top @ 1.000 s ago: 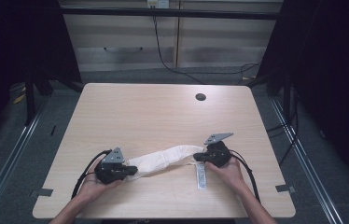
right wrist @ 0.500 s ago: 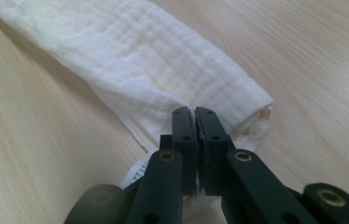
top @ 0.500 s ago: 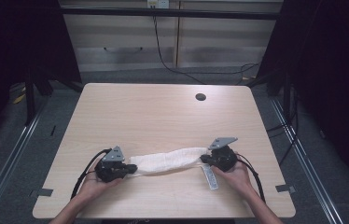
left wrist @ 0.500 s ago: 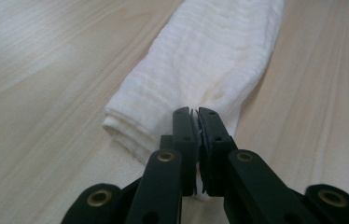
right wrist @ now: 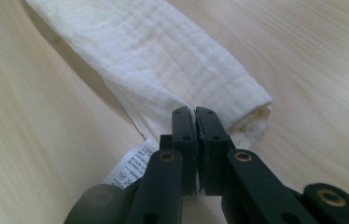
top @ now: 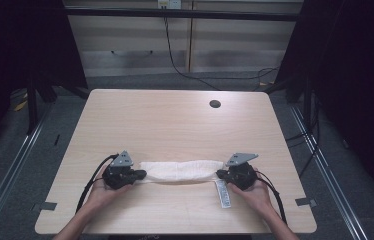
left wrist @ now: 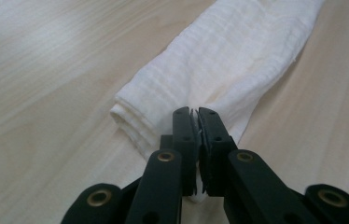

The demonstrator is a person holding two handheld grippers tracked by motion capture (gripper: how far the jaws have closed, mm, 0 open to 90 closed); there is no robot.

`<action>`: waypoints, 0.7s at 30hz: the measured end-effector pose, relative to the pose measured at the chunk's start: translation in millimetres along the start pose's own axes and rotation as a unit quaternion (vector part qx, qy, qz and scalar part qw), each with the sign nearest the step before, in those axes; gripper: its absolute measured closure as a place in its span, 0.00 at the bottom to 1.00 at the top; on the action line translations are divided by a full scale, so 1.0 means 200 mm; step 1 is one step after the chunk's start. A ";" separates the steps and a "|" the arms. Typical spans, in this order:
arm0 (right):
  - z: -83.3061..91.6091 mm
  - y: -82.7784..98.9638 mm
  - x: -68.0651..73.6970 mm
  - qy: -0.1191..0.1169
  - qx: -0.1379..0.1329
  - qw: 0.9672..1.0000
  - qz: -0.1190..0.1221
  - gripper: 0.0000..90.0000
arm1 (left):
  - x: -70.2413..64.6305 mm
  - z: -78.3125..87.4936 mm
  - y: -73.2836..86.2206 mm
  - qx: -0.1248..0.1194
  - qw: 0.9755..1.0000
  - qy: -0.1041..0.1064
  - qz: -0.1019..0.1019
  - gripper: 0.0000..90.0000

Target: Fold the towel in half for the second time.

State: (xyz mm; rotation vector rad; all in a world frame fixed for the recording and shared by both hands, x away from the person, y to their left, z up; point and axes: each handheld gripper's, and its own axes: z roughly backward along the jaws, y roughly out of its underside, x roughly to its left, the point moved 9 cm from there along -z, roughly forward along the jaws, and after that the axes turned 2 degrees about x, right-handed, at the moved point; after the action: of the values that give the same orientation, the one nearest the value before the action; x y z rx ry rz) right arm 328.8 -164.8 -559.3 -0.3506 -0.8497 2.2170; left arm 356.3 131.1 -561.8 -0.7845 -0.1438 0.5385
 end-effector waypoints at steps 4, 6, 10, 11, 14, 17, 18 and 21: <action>-0.03 -0.03 -0.05 0.008 0.002 1.000 -0.013 0.97 | 0.06 -0.03 -0.03 -0.012 1.000 0.004 0.027 0.96; -0.04 -0.04 -0.08 0.006 -0.001 1.000 -0.023 0.97 | 0.09 -0.05 -0.05 -0.014 0.999 -0.001 0.032 0.96; -0.08 -0.09 -0.15 0.015 0.000 0.999 -0.030 0.96 | 0.13 -0.09 -0.10 -0.008 0.998 -0.009 0.054 0.95; -0.08 -0.10 -0.16 0.016 -0.004 0.999 -0.033 0.96 | 0.13 -0.09 -0.10 -0.007 0.999 -0.011 0.050 0.95; -0.07 -0.12 -0.18 0.010 -0.013 0.999 -0.045 0.91 | 0.11 -0.07 -0.11 -0.014 0.999 -0.002 0.049 0.92; -0.04 -0.11 -0.15 -0.003 -0.020 0.999 -0.044 0.85 | 0.10 -0.03 -0.11 -0.024 0.998 0.005 0.059 0.86; -0.03 -0.10 -0.15 -0.009 -0.025 0.999 -0.046 0.82 | 0.09 -0.01 -0.12 -0.029 0.998 0.010 0.061 0.83; 0.03 -0.10 -0.13 -0.027 -0.041 0.997 -0.059 0.79 | 0.08 0.03 -0.13 -0.039 0.997 0.012 0.063 0.79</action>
State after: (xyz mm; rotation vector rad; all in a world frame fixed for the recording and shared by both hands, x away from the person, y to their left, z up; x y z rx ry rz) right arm 353.9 -175.8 -541.9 -0.2731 -0.9684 2.0952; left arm 378.8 129.2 -540.7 -0.8793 -0.0941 0.6467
